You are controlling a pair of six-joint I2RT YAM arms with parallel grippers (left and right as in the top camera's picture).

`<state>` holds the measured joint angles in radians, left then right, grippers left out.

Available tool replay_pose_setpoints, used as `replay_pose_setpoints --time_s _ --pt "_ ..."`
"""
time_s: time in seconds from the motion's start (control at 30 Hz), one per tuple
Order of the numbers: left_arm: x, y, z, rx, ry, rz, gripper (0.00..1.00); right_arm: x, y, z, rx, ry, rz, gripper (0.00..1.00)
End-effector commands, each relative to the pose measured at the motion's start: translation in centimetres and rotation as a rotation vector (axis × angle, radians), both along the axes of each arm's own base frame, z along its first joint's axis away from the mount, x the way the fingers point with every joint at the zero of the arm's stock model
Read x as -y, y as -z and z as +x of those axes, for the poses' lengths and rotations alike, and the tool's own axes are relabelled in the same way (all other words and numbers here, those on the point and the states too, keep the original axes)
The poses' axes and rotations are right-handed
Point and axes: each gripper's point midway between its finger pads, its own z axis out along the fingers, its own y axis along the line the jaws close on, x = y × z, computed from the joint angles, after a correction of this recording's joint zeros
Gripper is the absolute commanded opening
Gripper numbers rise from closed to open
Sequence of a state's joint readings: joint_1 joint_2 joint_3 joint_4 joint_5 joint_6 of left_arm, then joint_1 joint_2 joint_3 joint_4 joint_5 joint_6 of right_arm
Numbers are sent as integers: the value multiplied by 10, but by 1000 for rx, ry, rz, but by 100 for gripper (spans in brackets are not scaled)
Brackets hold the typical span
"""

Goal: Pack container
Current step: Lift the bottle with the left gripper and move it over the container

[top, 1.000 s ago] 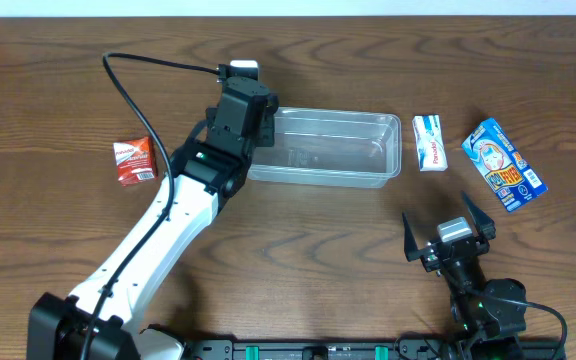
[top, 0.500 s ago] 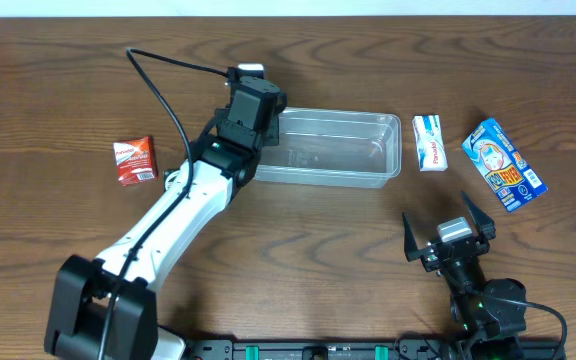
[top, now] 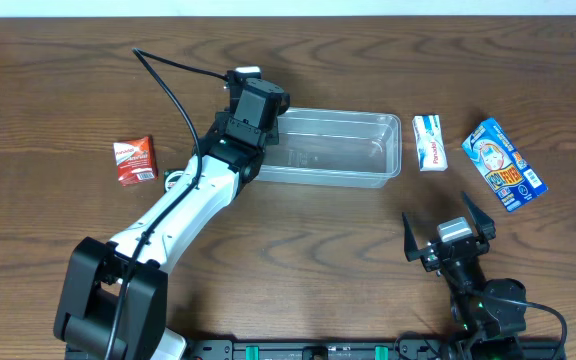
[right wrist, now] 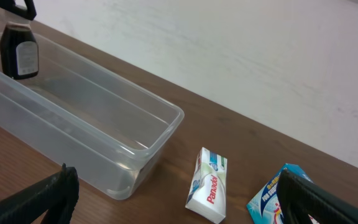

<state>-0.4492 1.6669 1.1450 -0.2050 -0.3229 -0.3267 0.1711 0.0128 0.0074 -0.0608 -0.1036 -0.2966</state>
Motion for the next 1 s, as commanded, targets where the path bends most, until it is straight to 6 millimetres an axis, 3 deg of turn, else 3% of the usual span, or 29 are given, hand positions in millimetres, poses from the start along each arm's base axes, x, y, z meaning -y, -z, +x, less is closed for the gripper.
replay_pose_setpoints --time_s 0.0,0.43,0.97 --pt "-3 -8 4 32 -57 -24 28 3 1 1 -2 12 -7 99" --pt "-3 12 5 -10 -60 -1 28 3 1 1 -2 12 -7 99" --pt "-9 22 -6 -68 -60 30 29 3 1 1 -2 12 -8 99"
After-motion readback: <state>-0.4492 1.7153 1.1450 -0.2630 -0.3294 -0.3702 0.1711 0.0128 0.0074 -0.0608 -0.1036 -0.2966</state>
